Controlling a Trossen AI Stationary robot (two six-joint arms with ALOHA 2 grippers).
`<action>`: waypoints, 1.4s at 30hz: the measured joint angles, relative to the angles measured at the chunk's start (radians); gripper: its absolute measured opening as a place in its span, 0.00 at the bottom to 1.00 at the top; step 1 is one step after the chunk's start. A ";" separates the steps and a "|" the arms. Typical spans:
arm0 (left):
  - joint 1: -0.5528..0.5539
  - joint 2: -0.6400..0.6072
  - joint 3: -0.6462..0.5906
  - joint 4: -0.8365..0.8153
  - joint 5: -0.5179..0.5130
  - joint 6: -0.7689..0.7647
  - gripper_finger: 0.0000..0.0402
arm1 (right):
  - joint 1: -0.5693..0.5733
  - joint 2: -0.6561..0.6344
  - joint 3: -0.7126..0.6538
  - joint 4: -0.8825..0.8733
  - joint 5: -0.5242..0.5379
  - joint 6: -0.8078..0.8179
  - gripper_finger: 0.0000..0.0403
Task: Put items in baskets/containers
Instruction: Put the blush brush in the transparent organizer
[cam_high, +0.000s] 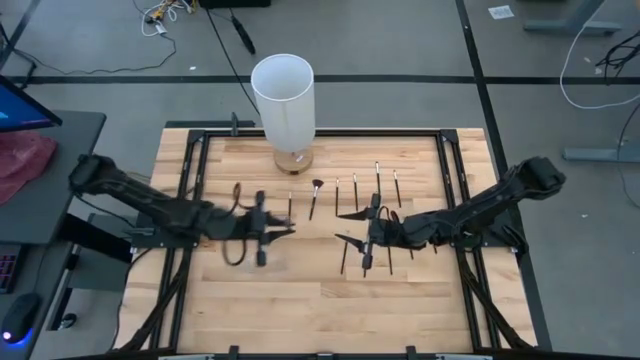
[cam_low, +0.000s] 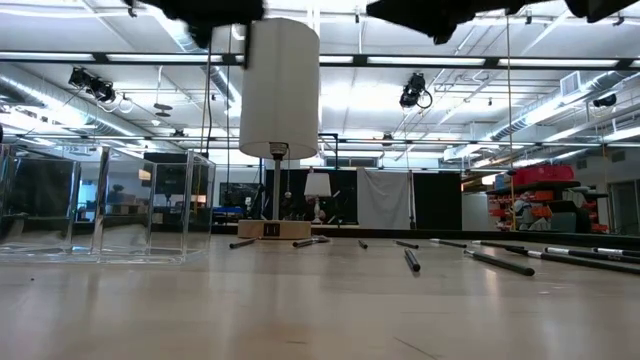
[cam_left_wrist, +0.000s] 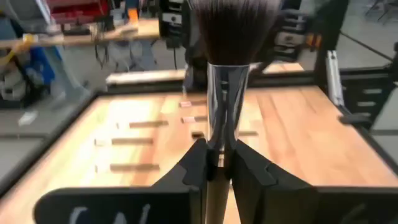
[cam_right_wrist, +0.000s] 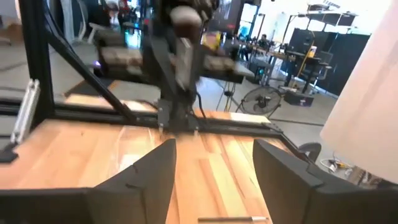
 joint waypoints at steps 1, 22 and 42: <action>-0.038 -0.030 0.000 -0.059 -0.044 -0.042 0.12 | -0.001 0.008 0.000 0.004 0.000 0.000 0.52; -0.410 0.062 -0.128 -0.456 -0.469 -0.983 0.12 | -0.023 0.051 0.001 0.027 -0.008 -0.026 0.44; -0.400 0.257 -0.129 -0.403 -0.378 -1.055 0.13 | -0.029 0.051 0.001 0.031 -0.009 -0.026 0.44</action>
